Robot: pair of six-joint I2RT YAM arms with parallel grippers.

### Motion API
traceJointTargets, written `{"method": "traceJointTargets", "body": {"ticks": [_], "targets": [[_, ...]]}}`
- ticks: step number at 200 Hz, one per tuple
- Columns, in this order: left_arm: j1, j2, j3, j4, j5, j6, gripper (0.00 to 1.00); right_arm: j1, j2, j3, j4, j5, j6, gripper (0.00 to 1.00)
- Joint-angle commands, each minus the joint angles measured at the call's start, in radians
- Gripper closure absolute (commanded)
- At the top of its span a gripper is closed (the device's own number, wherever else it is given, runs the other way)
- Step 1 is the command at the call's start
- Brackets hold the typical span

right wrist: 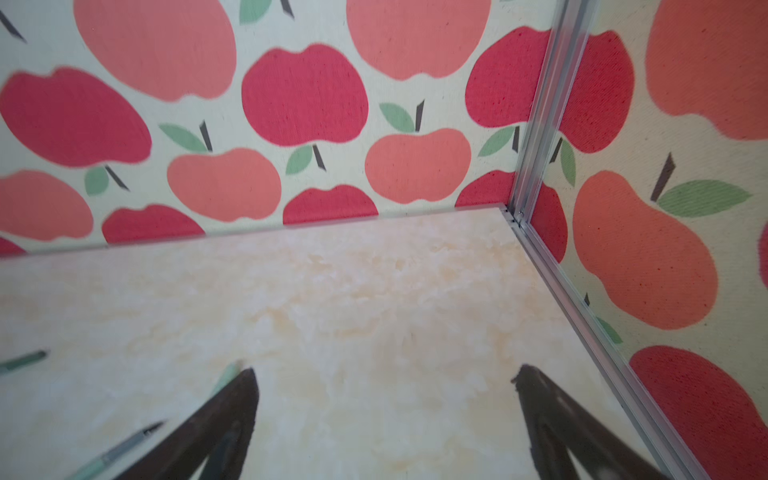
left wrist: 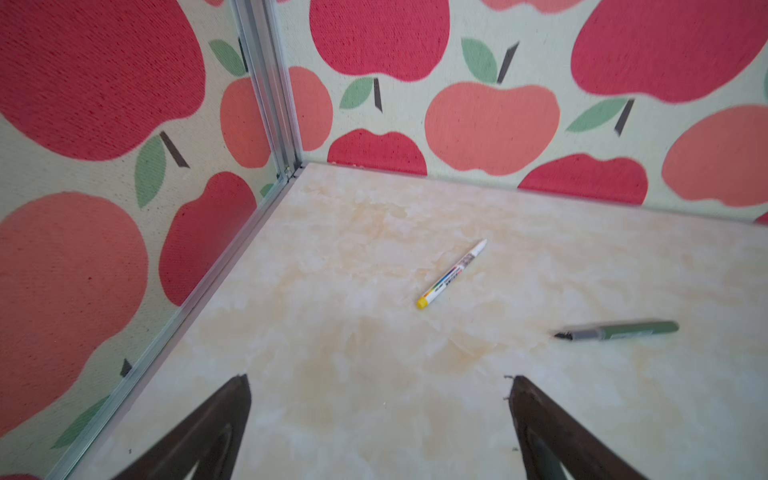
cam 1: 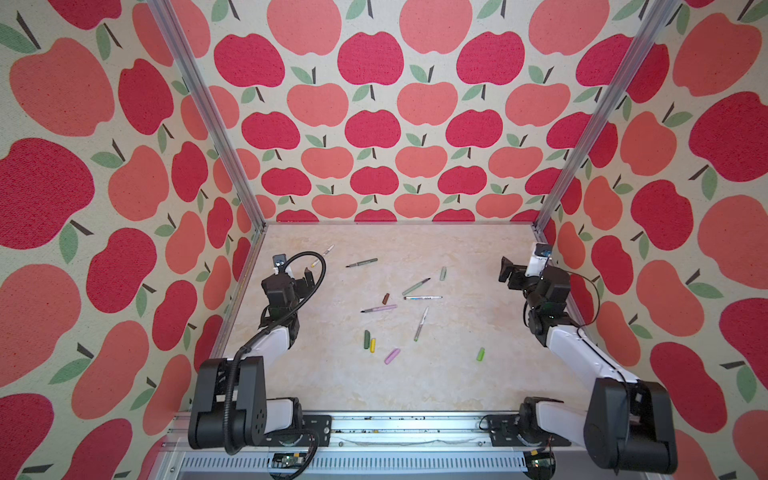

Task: Insert the pens into the pen caps
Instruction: 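Move the right gripper over the white green-tipped marker while the left arm advances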

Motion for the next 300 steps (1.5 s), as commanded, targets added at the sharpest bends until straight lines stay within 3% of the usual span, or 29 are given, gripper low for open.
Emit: {"method": "traceJointTargets", "body": {"ticks": [1, 14, 33, 81, 104, 144, 179, 219, 300], "targets": [[0.042, -0.115, 0.130, -0.369, -0.010, -0.298, 0.01, -0.052, -0.065, -0.008, -0.126, -0.177, 0.298, 0.01], [0.123, -0.163, 0.177, -0.464, 0.149, -0.403, 0.01, -0.059, -0.072, -0.022, -0.037, -0.292, 0.353, 0.01], [0.208, -0.233, 0.183, -0.429, 0.472, -0.405, 0.01, -0.044, -0.041, 0.072, -0.168, -0.350, 0.358, 0.01], [0.106, -0.287, 0.223, -0.416, 0.665, -0.255, 0.01, 0.125, 0.044, 0.262, -0.531, -0.179, 0.278, 0.06], [0.028, -0.309, 0.245, -0.459, 0.677, -0.140, 0.01, 0.223, 0.075, 0.325, -0.661, -0.097, 0.243, 0.08], [-0.155, -0.343, 0.217, -0.509, 0.641, 0.187, 0.01, 0.416, 0.189, 0.443, -0.848, 0.024, 0.193, 0.11], [-0.290, -0.298, 0.178, -0.531, 0.618, 0.314, 0.01, 0.543, 0.299, 0.515, -0.940, 0.093, 0.212, 0.16], [-0.386, -0.261, 0.125, -0.489, 0.560, 0.337, 0.01, 0.646, 0.404, 0.561, -1.006, 0.112, 0.266, 0.23], [-0.407, -0.218, 0.100, -0.437, 0.552, 0.319, 0.01, 0.766, 0.563, 0.552, -1.034, 0.050, 0.333, 0.41]]}}
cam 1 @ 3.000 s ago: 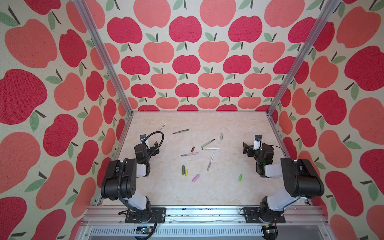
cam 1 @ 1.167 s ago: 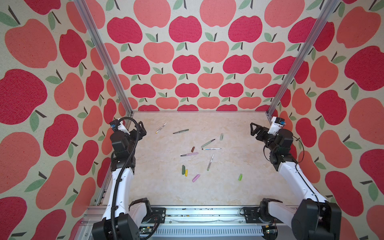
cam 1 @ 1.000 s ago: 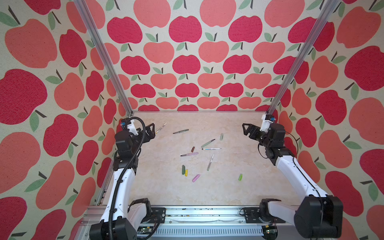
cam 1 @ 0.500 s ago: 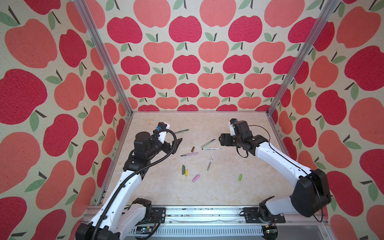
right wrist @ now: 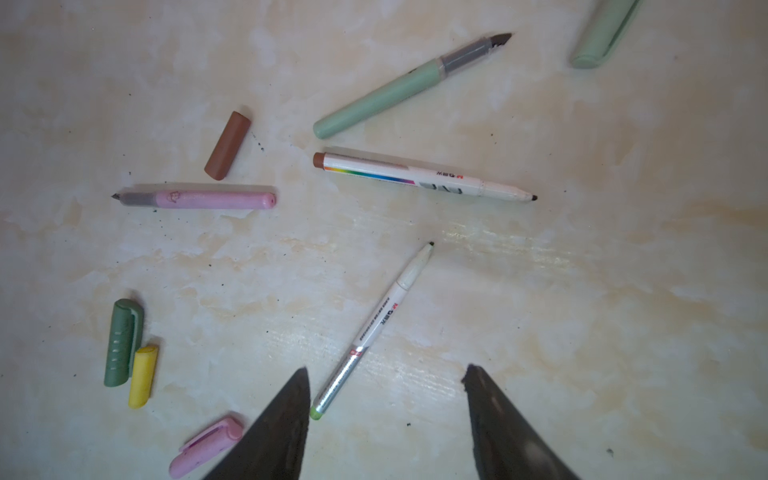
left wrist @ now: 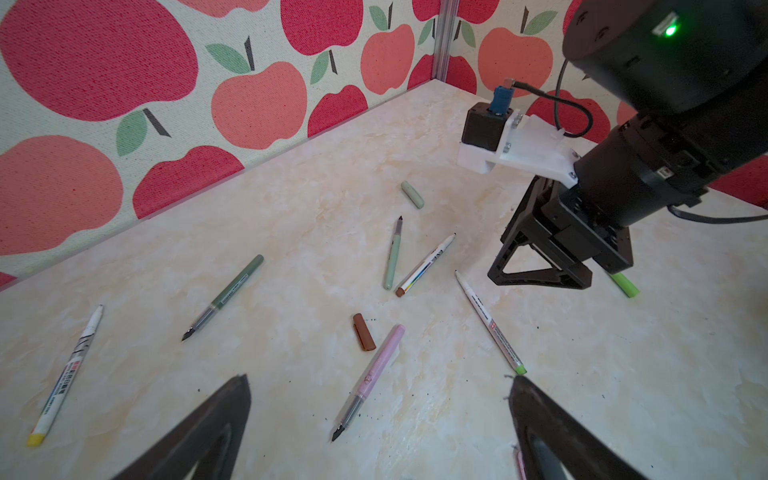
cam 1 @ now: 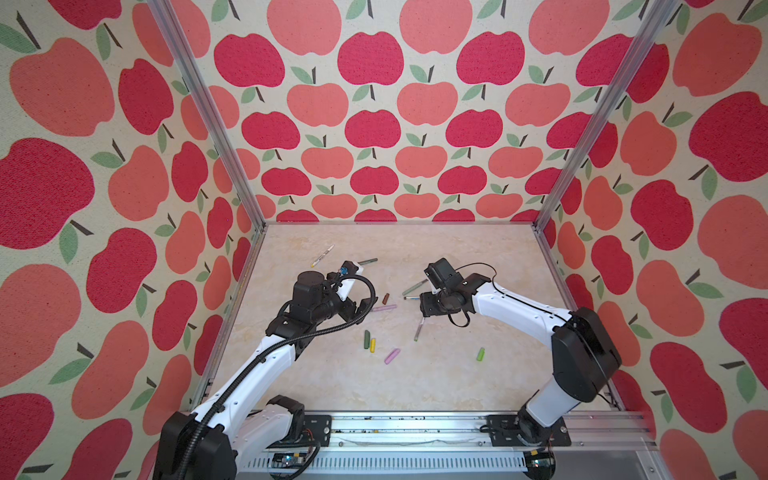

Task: Insert the pens into the pen caps
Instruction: 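Move the right gripper over the white green-tipped marker while the left arm advances, then close the right gripper on the white marker and lift it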

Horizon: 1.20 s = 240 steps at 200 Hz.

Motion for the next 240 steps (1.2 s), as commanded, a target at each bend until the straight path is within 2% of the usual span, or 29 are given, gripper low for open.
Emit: {"method": "traceJointTargets", "body": {"ticks": [1, 90, 126, 163, 240], "targets": [[-0.005, 0.003, -0.010, 0.039, -0.014, 0.011, 0.01, 0.019, 0.040, 0.014, -0.038, -0.023, 0.029, 0.41], [-0.014, -0.024, -0.032, 0.045, -0.049, 0.023, 0.01, 0.025, 0.187, 0.051, -0.025, -0.048, 0.019, 0.49], [-0.016, -0.027, -0.033, 0.044, -0.048, 0.023, 0.01, 0.033, 0.235, 0.081, -0.031, -0.035, -0.004, 0.59], [-0.017, -0.025, -0.035, 0.050, -0.052, 0.023, 0.01, 0.045, 0.261, 0.097, -0.050, -0.006, -0.024, 0.74], [-0.017, -0.029, -0.038, 0.062, -0.065, 0.014, 0.01, 0.070, 0.277, 0.096, -0.066, 0.031, -0.047, 0.90]]}}
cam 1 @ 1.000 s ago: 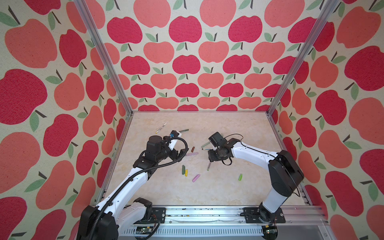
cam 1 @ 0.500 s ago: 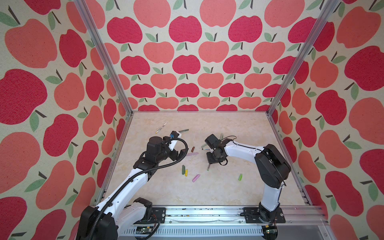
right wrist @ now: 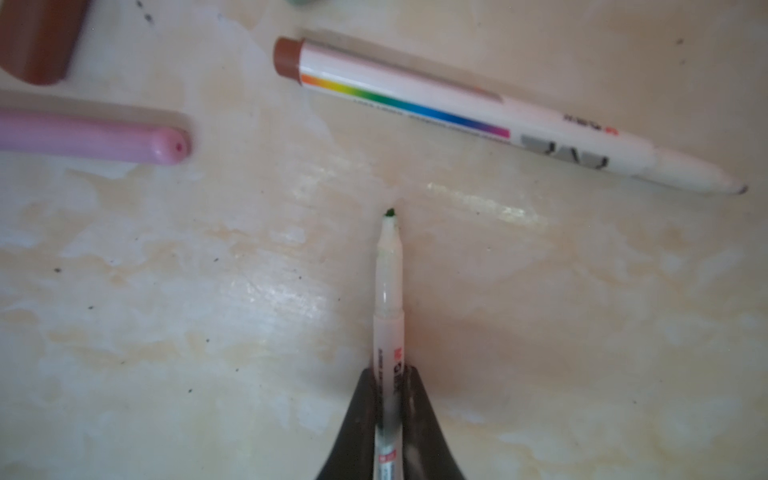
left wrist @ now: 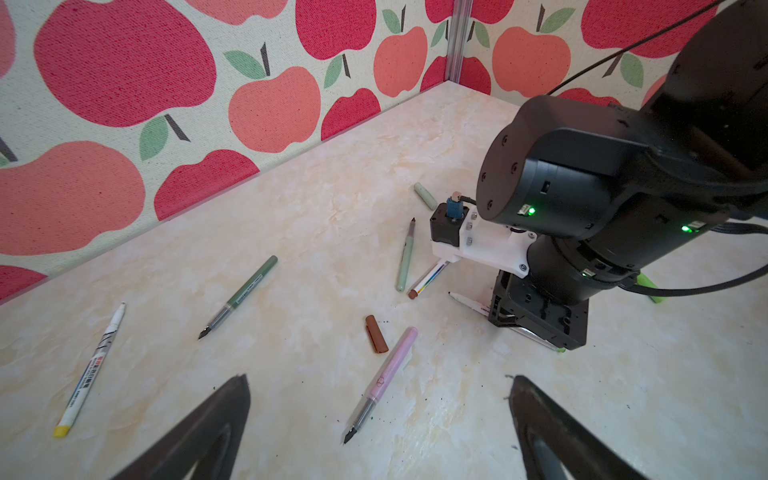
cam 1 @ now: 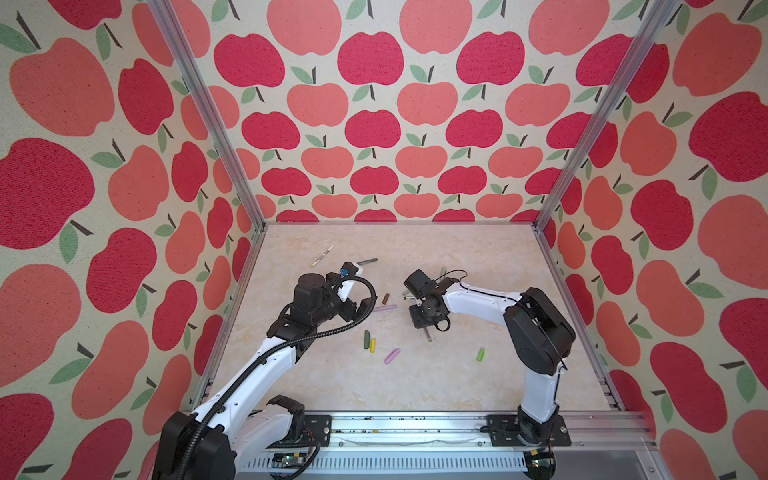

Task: Insert the pens into the pen caps
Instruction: 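Close the right gripper on the white marker and lift it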

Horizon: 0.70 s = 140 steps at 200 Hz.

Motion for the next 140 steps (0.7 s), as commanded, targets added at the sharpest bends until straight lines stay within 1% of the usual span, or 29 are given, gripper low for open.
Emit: {"method": "traceJointTargets", "body": {"ticks": [1, 34, 55, 75, 98, 110, 128, 140], "targets": [[-0.005, -0.021, -0.012, 0.019, -0.016, 0.009, 0.01, 0.011, 0.033, 0.010, -0.041, 0.002, -0.012, 0.91], [-0.004, -0.025, -0.004, 0.014, -0.026, -0.035, 0.01, 0.009, -0.015, -0.002, -0.015, -0.023, -0.016, 0.93], [0.002, -0.022, 0.013, 0.004, 0.009, -0.076, 0.01, -0.007, -0.087, -0.015, 0.044, -0.089, -0.031, 0.93], [0.011, -0.011, 0.030, -0.001, 0.073, -0.125, 0.01, -0.040, -0.162, -0.040, 0.124, -0.182, -0.032, 0.92], [0.021, 0.014, 0.060, -0.012, 0.150, -0.211, 0.01, -0.093, -0.230, -0.056, 0.204, -0.300, -0.008, 0.92], [0.025, 0.032, 0.082, -0.023, 0.193, -0.266, 0.01, -0.119, -0.257, -0.064, 0.245, -0.353, 0.002, 0.92], [0.029, 0.057, 0.115, -0.020, 0.288, -0.359, 0.01, -0.152, -0.291, -0.068, 0.302, -0.422, 0.011, 0.92], [0.030, 0.111, 0.132, 0.003, 0.353, -0.426, 0.01, -0.172, -0.310, -0.066, 0.332, -0.468, 0.018, 0.91]]}}
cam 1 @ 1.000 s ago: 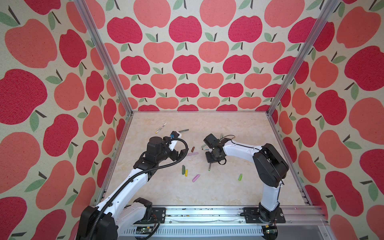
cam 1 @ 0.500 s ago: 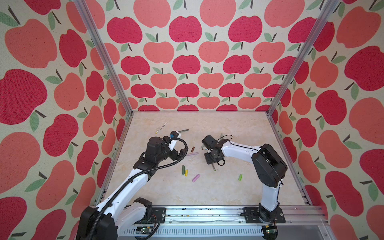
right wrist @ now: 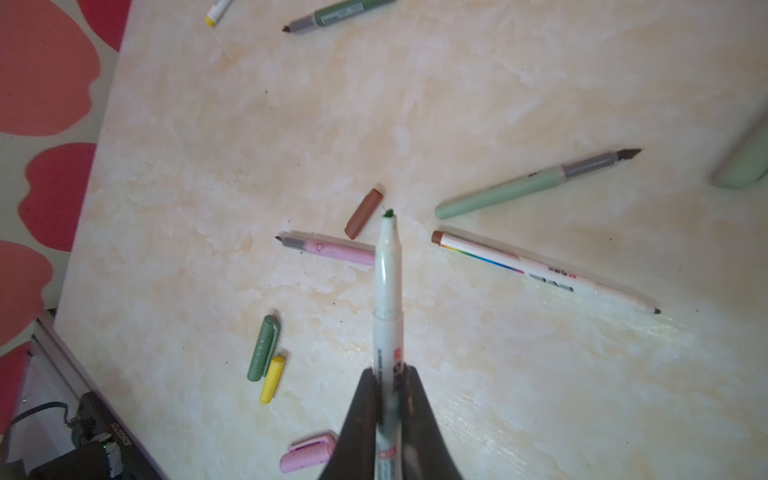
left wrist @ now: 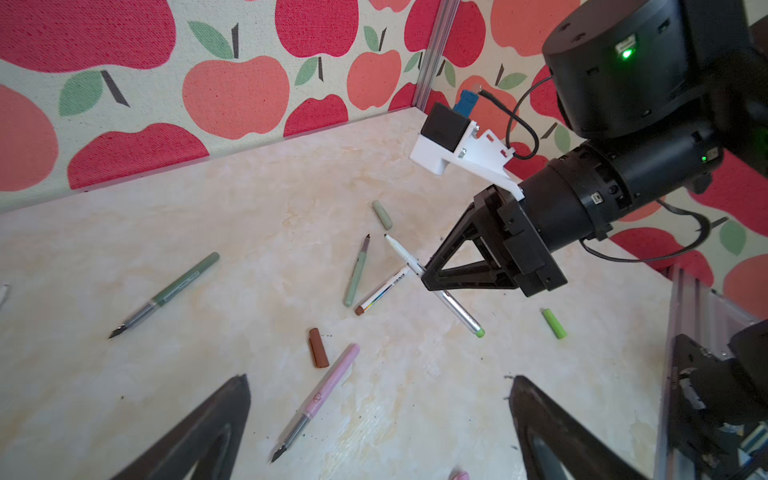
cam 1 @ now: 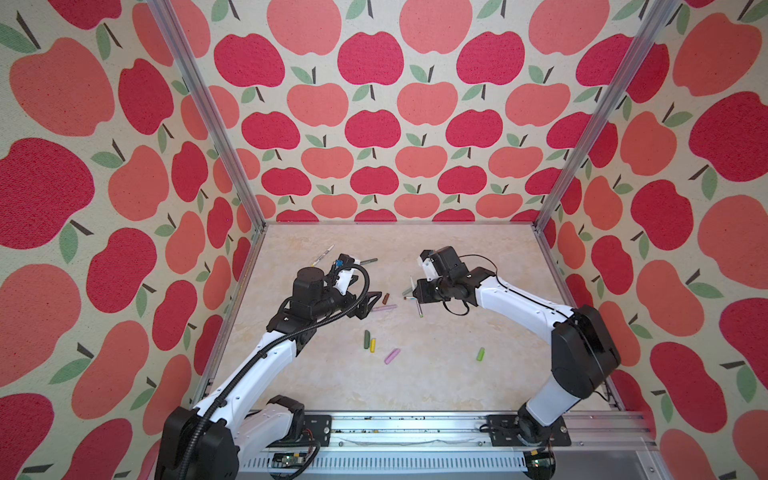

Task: Insert the pens into the pen caps
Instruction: 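Close the right gripper on the white marker and lift it, then bring the upright marker toward the left gripper while the left gripper approaches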

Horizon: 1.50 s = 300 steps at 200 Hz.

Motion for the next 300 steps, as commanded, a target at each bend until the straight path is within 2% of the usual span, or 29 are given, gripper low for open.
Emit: {"method": "traceJointTargets", "body": {"ticks": [1, 30, 51, 69, 87, 129, 169, 261, 300], "targets": [[0.007, 0.059, 0.058, 0.020, 0.179, -0.177, 0.01, -0.028, -0.040, -0.022, 0.101, -0.153, 0.024, 0.91], [0.014, 0.165, 0.043, 0.230, 0.325, -0.420, 0.00, -0.063, -0.088, -0.026, 0.173, -0.237, 0.037, 0.91], [0.009, 0.258, 0.030, 0.439, 0.411, -0.611, 0.05, -0.066, -0.123, -0.038, 0.213, -0.262, 0.037, 0.91], [0.007, 0.328, 0.026, 0.592, 0.443, -0.739, 0.08, -0.066, -0.145, -0.054, 0.260, -0.291, 0.056, 0.91], [-0.002, 0.382, 0.037, 0.678, 0.464, -0.810, 0.12, -0.066, -0.154, -0.071, 0.312, -0.316, 0.092, 0.91], [-0.047, 0.445, 0.086, 0.676, 0.472, -0.816, 0.15, -0.065, -0.142, -0.097, 0.428, -0.367, 0.176, 0.91], [-0.068, 0.463, 0.102, 0.668, 0.473, -0.812, 0.20, -0.060, -0.136, -0.095, 0.460, -0.376, 0.198, 0.91], [-0.080, 0.506, 0.139, 0.701, 0.491, -0.846, 0.47, -0.055, -0.134, -0.112, 0.487, -0.373, 0.213, 0.91], [-0.081, 0.515, 0.147, 0.708, 0.489, -0.848, 0.65, -0.055, -0.140, -0.123, 0.492, -0.363, 0.213, 0.92]]}}
